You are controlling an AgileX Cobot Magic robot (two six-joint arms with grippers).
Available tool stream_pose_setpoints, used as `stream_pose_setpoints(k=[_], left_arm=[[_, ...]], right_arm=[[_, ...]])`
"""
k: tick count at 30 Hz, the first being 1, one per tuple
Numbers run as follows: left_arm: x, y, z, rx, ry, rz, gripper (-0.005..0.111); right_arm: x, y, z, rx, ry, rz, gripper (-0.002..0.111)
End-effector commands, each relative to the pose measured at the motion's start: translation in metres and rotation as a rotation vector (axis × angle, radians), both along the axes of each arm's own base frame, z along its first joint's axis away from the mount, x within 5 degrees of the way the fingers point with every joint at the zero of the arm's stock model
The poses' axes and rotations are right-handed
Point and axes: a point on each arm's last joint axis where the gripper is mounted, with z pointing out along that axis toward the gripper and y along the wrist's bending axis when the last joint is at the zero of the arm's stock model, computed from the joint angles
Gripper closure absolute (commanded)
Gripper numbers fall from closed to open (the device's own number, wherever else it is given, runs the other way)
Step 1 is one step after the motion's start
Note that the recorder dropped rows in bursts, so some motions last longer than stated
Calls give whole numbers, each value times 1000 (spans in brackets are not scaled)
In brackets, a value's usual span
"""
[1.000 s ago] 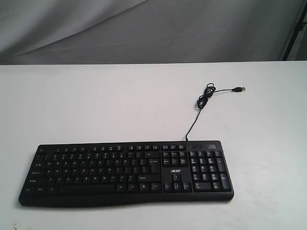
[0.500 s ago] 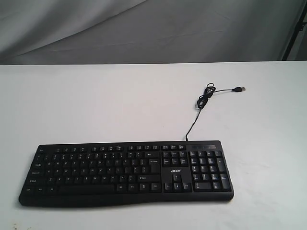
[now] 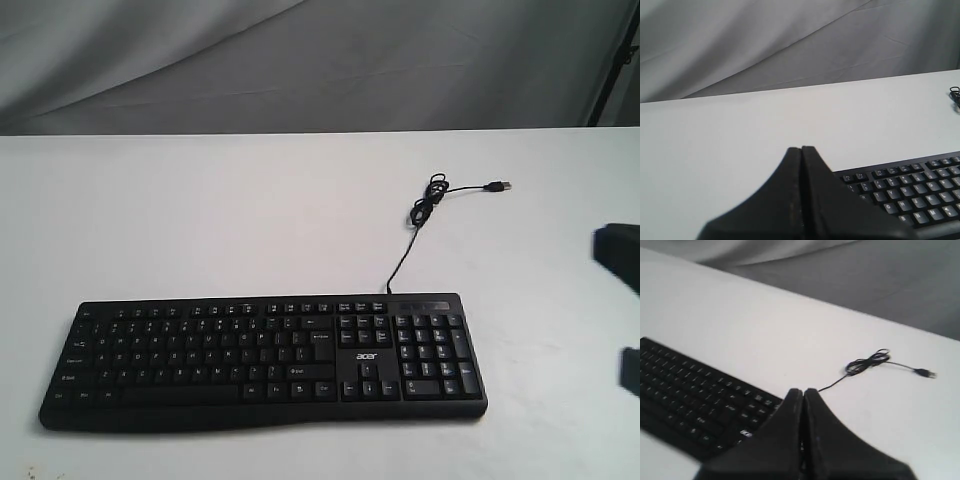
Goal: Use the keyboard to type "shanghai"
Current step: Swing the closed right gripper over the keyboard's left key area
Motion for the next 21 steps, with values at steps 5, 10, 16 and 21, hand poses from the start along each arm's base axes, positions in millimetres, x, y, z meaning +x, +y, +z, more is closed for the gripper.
stream_pose_setpoints(k=[5,10,16,21], left_arm=[[0,0,-1,-3,-3,-4,107],[0,0,-1,-3,-3,-4,107],[0,0,-1,-3,-3,-4,107],[0,0,-1,-3,-3,-4,107]], right_arm=[[36,107,-24,-88,17,377,108],[57,173,-33,-203,65,508,108],[84,235,-60,-343,97,607,108],[99,267,-77,-296,165,586,108]])
